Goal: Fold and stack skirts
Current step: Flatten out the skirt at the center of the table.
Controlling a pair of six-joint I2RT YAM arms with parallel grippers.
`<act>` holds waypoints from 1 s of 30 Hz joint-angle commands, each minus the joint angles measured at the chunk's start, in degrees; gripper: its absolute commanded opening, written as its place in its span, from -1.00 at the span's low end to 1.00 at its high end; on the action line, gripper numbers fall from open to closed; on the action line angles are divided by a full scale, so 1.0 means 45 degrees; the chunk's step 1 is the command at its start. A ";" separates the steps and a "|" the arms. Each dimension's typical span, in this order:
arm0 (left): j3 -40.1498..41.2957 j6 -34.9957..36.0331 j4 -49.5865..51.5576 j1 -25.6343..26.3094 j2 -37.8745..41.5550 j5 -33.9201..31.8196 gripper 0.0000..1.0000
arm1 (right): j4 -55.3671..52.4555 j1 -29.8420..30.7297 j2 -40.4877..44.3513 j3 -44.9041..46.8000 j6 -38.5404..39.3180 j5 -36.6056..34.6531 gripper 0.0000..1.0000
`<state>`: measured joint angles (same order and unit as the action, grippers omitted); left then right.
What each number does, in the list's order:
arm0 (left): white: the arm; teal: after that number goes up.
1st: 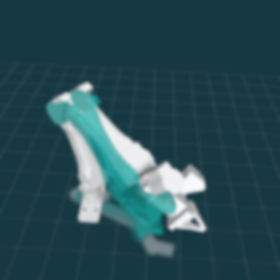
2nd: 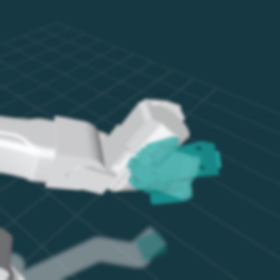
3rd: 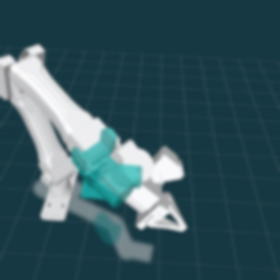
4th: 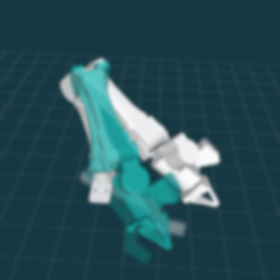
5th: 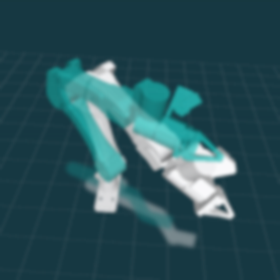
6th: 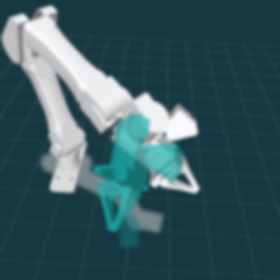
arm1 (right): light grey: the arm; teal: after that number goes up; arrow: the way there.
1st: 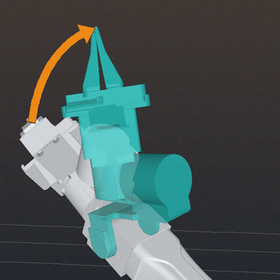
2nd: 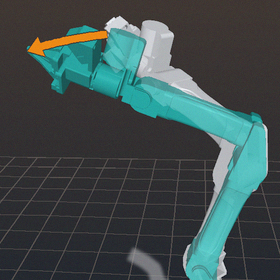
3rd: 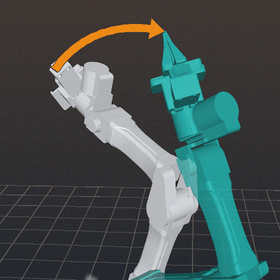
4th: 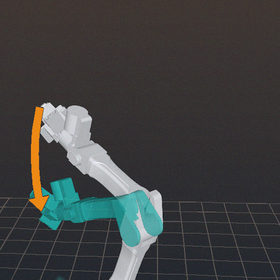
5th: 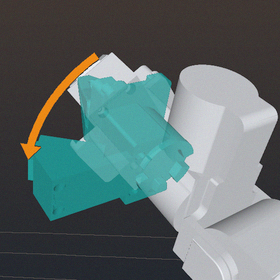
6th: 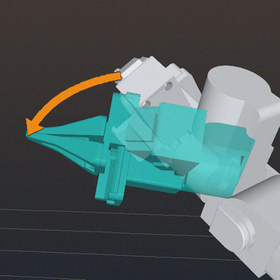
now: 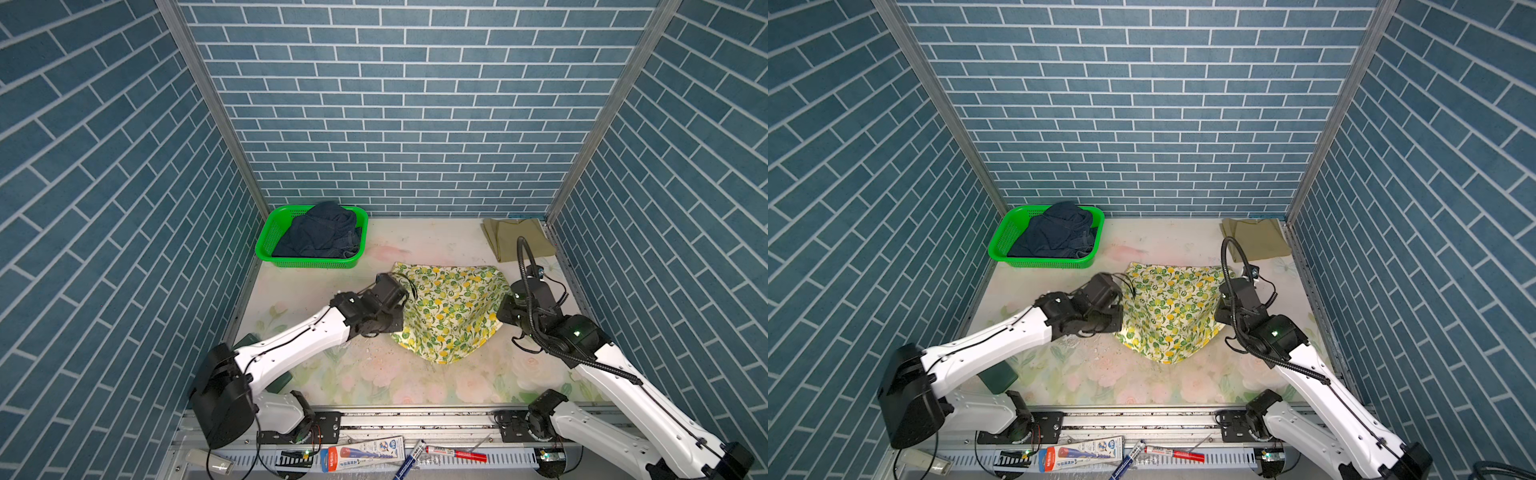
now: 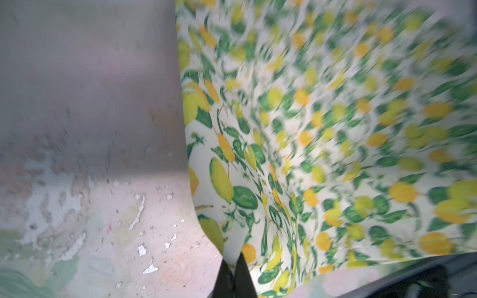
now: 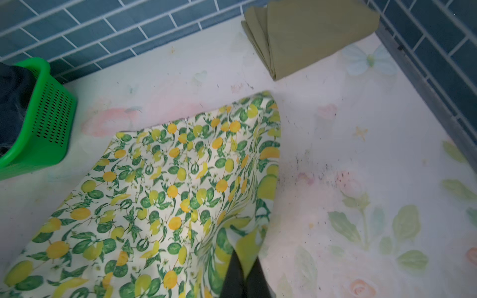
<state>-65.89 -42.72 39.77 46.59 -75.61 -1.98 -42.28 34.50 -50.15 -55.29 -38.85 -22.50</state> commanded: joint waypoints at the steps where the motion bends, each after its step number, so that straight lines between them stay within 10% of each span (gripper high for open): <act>1: -0.2031 0.1521 0.1838 -0.0812 0.0051 -0.0407 -1.00 | -0.0296 -0.0348 -0.0555 -0.2437 0.1337 -0.0645 -1.00; 20: -1.2342 0.4133 0.3344 -0.4492 -0.5003 0.2046 -1.00 | 0.0507 -0.3501 -0.5355 -0.9870 0.3220 0.1994 -1.00; 24: -1.0427 0.3880 0.2481 -0.4448 -0.3892 0.2370 -1.00 | 0.0145 -0.3507 -0.4459 -0.8904 0.3055 0.2074 -1.00; 30: -0.2339 0.2710 -0.1096 -0.3990 -0.0169 0.2650 -1.00 | 0.0450 -0.3477 -0.1025 -0.2647 0.1290 0.3070 -1.00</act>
<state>-88.75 -27.66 42.37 27.57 -80.71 8.67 -38.39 18.94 -60.27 -78.04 -28.47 -11.46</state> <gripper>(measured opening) 0.049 0.046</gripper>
